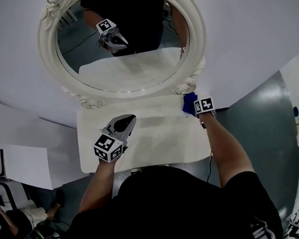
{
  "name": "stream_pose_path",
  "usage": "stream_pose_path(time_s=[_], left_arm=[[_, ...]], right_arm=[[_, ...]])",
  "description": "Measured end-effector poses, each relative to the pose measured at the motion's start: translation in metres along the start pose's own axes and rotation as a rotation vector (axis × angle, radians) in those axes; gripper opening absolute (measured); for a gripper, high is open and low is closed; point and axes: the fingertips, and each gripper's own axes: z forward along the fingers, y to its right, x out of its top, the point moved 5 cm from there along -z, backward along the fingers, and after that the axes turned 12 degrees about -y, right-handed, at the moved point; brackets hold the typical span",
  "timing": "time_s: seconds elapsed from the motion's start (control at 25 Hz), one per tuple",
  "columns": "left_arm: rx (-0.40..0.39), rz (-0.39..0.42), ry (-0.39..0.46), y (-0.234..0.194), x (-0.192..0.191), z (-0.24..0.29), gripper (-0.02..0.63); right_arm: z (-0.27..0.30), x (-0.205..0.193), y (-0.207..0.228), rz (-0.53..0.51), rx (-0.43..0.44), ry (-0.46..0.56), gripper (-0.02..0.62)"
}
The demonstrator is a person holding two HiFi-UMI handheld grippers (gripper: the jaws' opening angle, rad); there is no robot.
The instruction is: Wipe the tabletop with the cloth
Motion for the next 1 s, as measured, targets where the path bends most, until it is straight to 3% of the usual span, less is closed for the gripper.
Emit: stream_pose_path(time_s=[0.44,0.8,1.0], left_arm=[[0.020,0.003,0.007,0.000,-0.004,-0.017,0.009],[0.028,0.017,0.019,-0.002,-0.005,-0.041,0.009],[0.026,0.035,0.038,0.000,-0.001,-0.058,0.009]], right_arm=[[-0.004,0.000,-0.007,-0.018,0.020,-0.043,0.058],[-0.050,0.000,-0.089,-0.089,0.179,0.118,0.058],[-0.082,-0.009,-0.139,-0.147,0.214,0.199,0.058]])
